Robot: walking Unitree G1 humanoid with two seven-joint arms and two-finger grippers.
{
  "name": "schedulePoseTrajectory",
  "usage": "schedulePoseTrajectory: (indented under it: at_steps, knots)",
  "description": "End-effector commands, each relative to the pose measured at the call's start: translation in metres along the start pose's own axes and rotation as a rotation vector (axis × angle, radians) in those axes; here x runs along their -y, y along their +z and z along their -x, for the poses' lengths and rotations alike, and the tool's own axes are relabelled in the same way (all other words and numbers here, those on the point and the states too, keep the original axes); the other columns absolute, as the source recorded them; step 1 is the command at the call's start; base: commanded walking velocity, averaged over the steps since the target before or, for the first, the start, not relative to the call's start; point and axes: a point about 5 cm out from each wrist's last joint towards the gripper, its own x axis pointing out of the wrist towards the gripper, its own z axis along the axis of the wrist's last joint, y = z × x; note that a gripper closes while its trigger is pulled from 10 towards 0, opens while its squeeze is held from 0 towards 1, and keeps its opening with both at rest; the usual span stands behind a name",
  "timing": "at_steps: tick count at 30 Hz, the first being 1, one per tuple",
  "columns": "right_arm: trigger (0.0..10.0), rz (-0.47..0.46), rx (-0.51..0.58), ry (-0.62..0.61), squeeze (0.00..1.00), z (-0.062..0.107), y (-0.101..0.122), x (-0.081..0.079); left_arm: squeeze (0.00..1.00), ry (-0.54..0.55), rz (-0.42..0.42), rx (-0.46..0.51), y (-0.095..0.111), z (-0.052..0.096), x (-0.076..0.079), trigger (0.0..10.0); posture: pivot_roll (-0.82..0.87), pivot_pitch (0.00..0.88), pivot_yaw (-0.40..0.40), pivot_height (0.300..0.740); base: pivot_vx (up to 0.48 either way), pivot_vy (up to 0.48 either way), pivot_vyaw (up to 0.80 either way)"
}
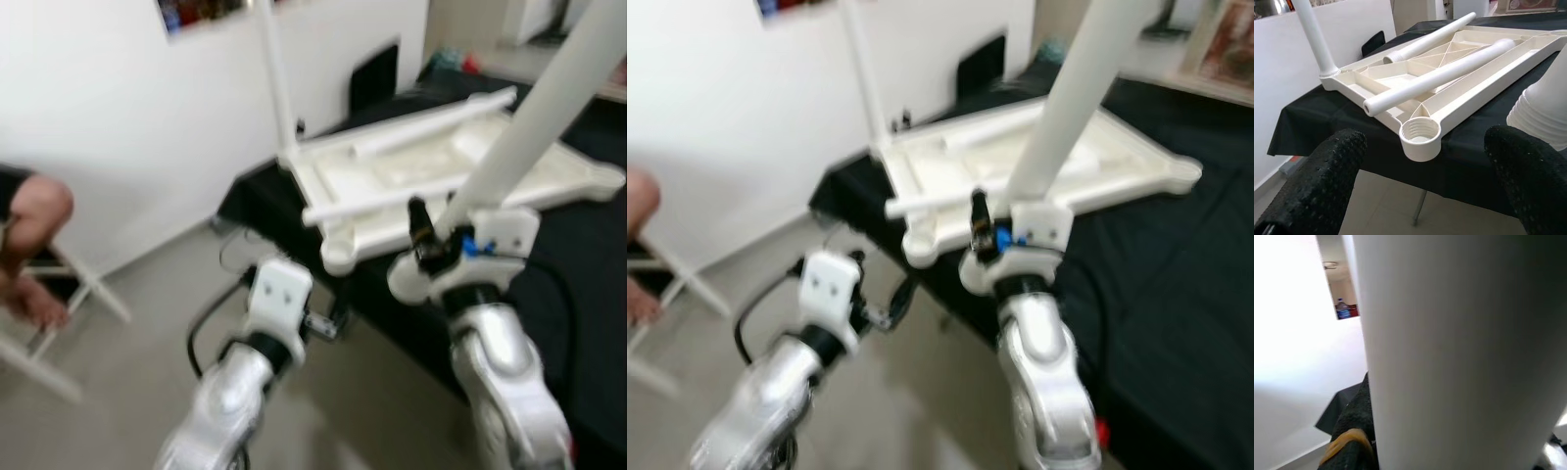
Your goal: Building children table
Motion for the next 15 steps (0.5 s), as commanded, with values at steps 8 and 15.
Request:
schedulePoseTrajectory:
  at_steps: [8, 15]
  knots:
    - [10.0, -0.017, 0.012, -0.016, 0.0, -0.0023, 0.0021, 0.0023, 0.0, -0.005, -0.013, 0.0, 0.0021, 0.0001, -0.0004, 10.0, 0.07, 0.145, 0.031, 0.74, 0.0, 0.0, 0.0]
    - [10.0, -0.027, 0.019, -0.017, 0.0, -0.0028, 0.0032, 0.0022, 0.0, -0.036, 0.009, 0.0, 0.0041, 0.0009, 0.0028, 10.0, 0.07, 0.149, 0.038, 0.74, 0.118, 0.0, 0.0]
